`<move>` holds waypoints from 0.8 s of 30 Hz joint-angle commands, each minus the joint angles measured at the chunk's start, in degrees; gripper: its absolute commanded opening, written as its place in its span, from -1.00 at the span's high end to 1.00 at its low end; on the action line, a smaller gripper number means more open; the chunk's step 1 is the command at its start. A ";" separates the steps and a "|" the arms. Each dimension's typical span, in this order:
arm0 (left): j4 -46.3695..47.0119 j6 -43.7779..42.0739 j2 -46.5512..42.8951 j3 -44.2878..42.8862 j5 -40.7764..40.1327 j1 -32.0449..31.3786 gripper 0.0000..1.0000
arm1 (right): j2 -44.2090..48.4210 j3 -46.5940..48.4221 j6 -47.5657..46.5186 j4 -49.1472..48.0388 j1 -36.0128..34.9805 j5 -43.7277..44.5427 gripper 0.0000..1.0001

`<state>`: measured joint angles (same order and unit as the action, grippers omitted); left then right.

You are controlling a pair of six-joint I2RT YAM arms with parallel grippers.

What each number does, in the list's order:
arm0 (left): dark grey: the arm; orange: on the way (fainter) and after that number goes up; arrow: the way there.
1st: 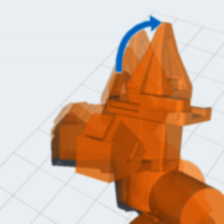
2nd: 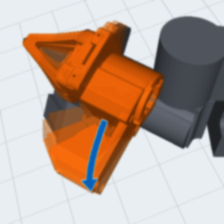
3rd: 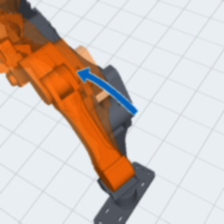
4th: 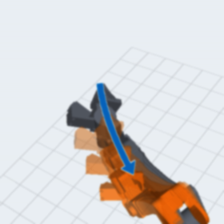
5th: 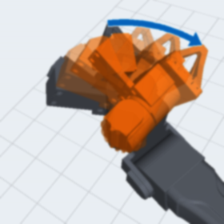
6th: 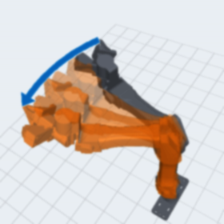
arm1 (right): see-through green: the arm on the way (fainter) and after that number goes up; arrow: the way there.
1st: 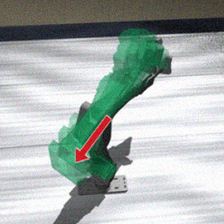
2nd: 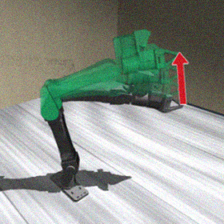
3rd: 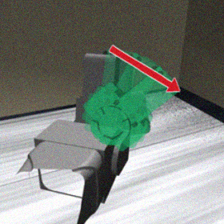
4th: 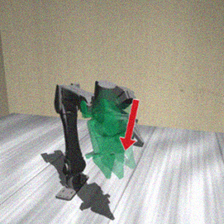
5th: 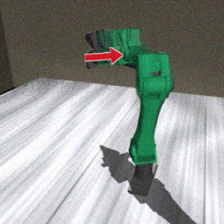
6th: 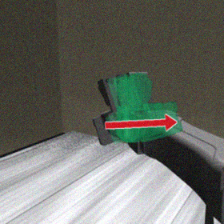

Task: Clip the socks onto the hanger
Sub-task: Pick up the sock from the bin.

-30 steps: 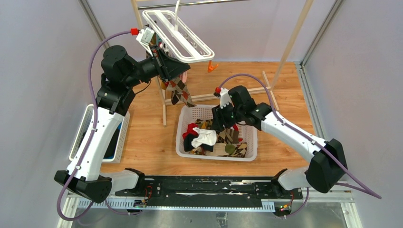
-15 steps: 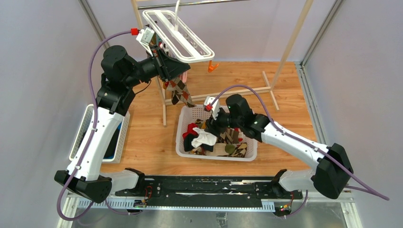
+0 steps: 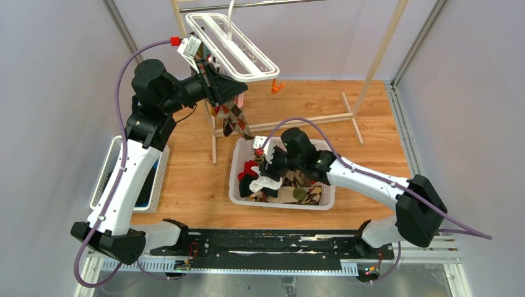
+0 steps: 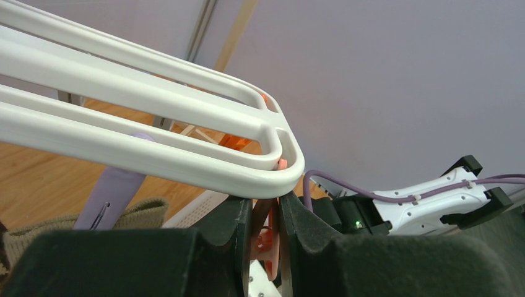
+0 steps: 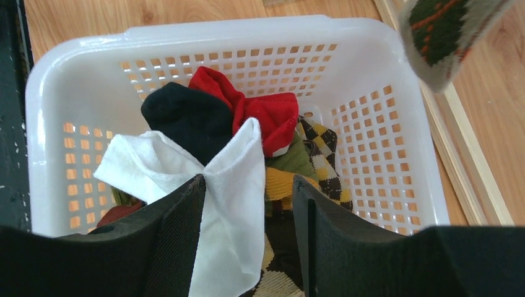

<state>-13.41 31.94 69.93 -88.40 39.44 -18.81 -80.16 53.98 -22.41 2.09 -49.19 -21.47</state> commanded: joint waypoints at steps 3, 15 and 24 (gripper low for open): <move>0.47 -0.61 0.16 -2.01 -0.03 0.79 1.00 | -1.54 0.68 -4.09 2.61 -1.08 0.19 -0.07; -0.23 -1.20 0.07 -2.28 -0.20 0.88 1.00 | 0.64 -0.19 -0.51 -4.59 -1.26 1.95 1.00; 0.33 -0.88 0.03 -1.74 0.43 0.97 1.00 | 10.96 1.14 7.31 -9.70 -1.17 -0.98 1.00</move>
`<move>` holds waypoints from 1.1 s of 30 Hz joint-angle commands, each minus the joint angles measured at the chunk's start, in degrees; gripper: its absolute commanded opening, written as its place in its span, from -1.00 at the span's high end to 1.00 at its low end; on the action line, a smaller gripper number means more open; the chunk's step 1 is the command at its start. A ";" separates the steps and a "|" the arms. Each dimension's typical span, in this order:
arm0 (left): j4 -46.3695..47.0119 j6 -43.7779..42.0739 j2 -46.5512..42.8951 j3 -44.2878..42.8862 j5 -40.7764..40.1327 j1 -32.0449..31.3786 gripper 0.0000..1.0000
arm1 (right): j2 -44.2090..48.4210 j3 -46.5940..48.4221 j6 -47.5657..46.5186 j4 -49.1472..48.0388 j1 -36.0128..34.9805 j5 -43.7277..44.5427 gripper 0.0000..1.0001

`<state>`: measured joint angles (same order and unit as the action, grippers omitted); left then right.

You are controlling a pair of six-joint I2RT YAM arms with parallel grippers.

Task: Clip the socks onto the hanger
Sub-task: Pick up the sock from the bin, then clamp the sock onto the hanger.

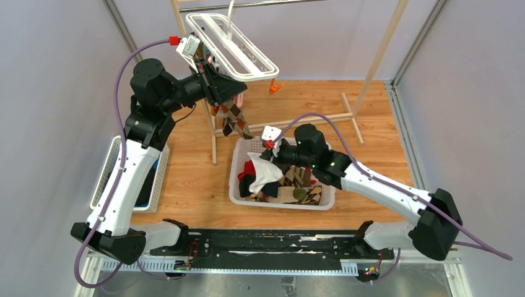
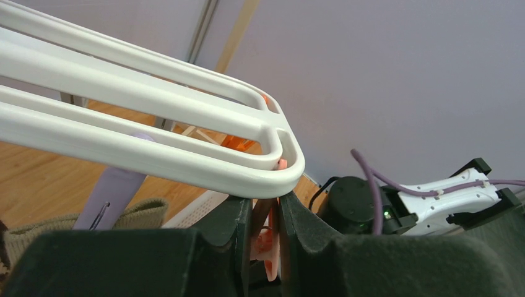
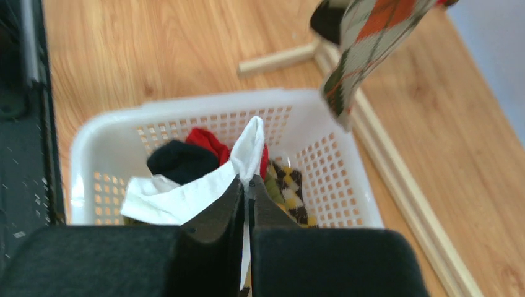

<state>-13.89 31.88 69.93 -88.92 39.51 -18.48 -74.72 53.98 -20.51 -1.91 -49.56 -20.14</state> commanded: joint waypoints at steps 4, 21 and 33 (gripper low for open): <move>1.25 -0.65 0.12 -1.17 1.81 0.72 1.00 | 8.75 1.31 12.42 -14.02 -0.67 -5.01 1.00; 9.71 6.35 0.77 2.12 9.14 0.97 1.00 | -1.73 5.45 45.04 -53.53 5.78 -16.23 1.00; 12.68 8.71 1.30 3.55 11.26 1.43 1.00 | -6.71 7.30 56.34 -65.75 9.48 -17.12 1.00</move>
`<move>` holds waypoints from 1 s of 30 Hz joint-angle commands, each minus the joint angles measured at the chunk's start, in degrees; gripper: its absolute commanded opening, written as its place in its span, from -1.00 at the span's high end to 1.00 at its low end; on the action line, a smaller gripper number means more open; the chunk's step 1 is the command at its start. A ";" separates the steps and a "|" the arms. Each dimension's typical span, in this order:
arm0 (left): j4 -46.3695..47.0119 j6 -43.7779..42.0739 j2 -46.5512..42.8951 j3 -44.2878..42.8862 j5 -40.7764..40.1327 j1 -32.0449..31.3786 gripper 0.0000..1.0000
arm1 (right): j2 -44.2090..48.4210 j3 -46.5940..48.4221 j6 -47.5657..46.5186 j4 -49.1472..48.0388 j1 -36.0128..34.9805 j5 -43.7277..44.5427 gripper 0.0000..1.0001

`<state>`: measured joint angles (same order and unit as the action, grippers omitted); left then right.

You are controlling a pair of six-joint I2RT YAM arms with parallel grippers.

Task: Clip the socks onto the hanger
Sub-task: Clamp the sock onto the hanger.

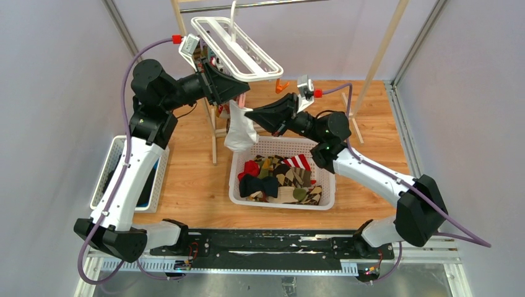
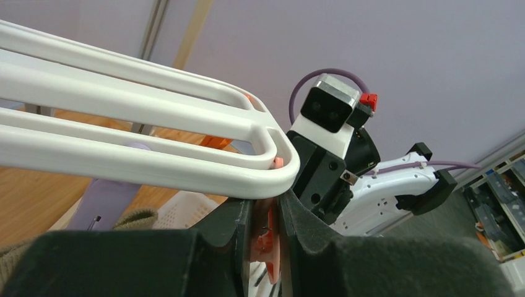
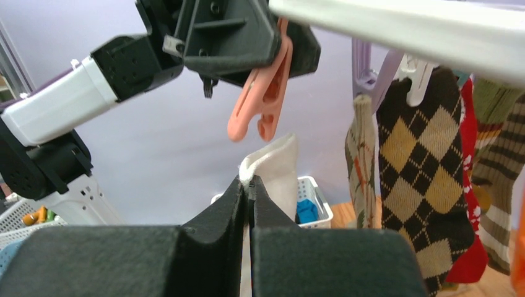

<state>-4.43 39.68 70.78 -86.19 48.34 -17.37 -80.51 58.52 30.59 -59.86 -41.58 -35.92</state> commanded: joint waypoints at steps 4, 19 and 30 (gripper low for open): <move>3.48 1.12 0.43 0.81 2.74 0.40 1.00 | -1.87 3.80 7.12 -9.16 2.30 -2.51 1.00; 5.99 3.12 0.63 0.81 3.93 1.00 1.00 | -2.12 4.41 7.65 -5.00 2.83 -10.28 1.00; 7.90 5.99 1.12 1.26 4.31 1.15 1.00 | -2.29 8.01 7.13 -4.22 1.86 -14.95 1.00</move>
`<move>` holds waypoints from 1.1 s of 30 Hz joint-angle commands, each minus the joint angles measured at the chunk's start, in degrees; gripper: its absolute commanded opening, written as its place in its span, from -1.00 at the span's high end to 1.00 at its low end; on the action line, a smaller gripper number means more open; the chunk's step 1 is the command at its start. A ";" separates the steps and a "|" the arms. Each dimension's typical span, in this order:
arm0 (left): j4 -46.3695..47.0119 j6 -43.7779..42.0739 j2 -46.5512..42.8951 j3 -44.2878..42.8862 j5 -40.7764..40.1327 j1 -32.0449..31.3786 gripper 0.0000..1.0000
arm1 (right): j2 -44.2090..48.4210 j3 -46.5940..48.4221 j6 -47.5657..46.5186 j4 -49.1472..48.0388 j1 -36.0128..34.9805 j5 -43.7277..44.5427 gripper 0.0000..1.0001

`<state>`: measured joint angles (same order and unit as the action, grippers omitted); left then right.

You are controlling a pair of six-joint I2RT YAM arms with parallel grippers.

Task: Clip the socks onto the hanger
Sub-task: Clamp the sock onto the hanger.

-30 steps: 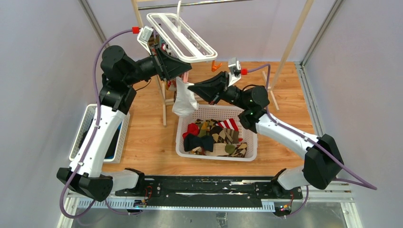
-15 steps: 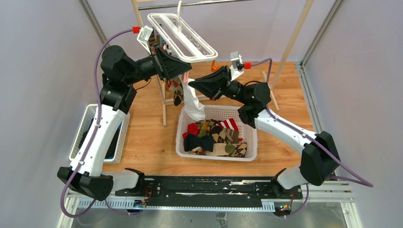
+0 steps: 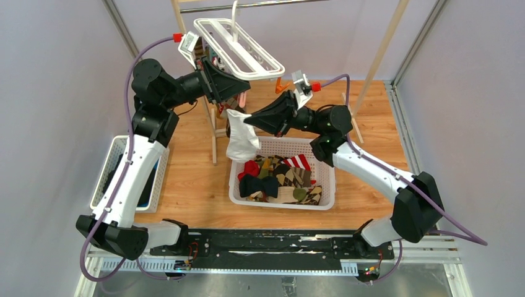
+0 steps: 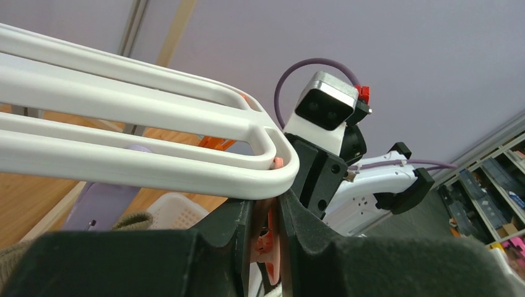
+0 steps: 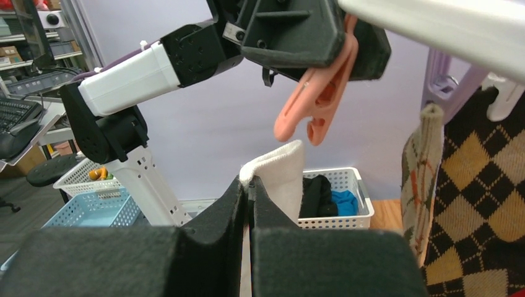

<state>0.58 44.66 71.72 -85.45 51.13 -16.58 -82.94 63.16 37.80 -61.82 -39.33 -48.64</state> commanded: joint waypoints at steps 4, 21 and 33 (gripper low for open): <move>3.27 1.76 -0.01 0.84 2.00 0.32 1.00 | -3.06 5.12 3.10 -8.91 -0.39 -0.27 1.00; 4.68 3.36 -0.45 1.42 4.87 0.93 1.00 | -3.37 1.27 -2.29 -10.61 -0.04 10.09 1.00; 5.03 3.76 -0.58 1.28 5.02 1.14 1.00 | -3.96 0.91 -0.32 -11.86 -0.04 8.30 1.00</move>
<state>4.21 48.34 71.81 -84.31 54.00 -15.77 -87.77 64.62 37.28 -71.53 -39.53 -40.40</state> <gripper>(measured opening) 0.207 0.012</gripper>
